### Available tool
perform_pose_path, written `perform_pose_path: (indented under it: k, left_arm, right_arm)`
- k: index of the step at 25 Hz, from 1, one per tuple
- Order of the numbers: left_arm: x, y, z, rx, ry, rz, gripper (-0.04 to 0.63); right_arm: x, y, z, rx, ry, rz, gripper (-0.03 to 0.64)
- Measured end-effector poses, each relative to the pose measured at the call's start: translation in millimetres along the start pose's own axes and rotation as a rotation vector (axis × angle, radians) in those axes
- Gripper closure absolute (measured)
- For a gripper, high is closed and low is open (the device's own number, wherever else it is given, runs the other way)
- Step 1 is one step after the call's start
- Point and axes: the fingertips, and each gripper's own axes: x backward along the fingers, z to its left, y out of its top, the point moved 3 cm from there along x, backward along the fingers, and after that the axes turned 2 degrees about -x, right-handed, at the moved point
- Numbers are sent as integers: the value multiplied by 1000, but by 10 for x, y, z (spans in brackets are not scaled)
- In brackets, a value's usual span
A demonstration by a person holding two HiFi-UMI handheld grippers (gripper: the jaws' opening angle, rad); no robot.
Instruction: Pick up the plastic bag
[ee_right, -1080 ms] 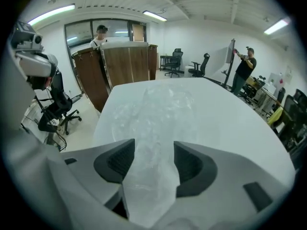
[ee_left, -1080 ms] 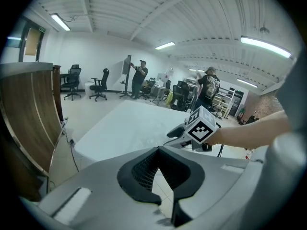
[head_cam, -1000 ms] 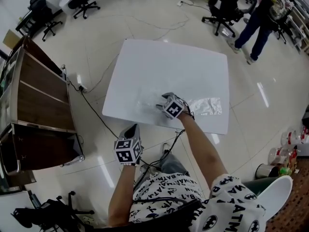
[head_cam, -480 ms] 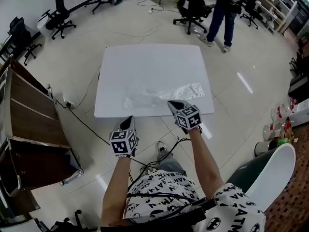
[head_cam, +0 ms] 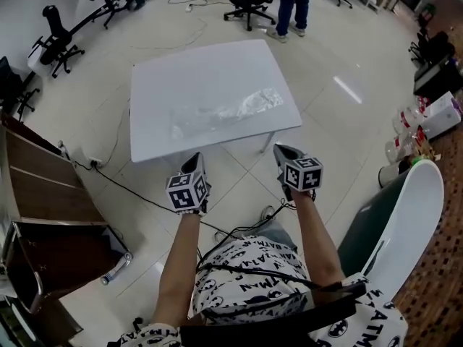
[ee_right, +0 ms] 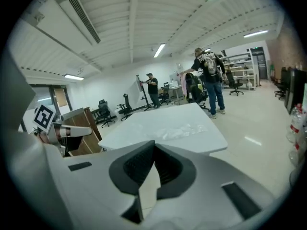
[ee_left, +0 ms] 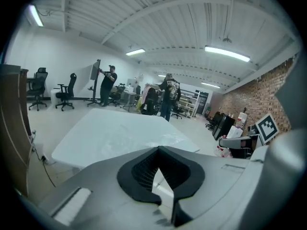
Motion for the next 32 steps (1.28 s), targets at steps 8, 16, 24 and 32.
perform_pose_path:
  k: [8,16,24,32]
  left_arm:
    - [-12,85,-366,9,14,-49,594]
    - [120,250,-500,21,77,-94,594]
    - [171,295,-422,14,107,-101,594]
    - [164,358,-441,-1,103,-99,594]
  right_arm:
    - [252,451,-247,63,-14,-99,606]
    - [28,490,-49,150,90,-63,606]
    - [-86,519,162,186,136,-64,606]
    - [-59,503,156,169,129,-57,606]
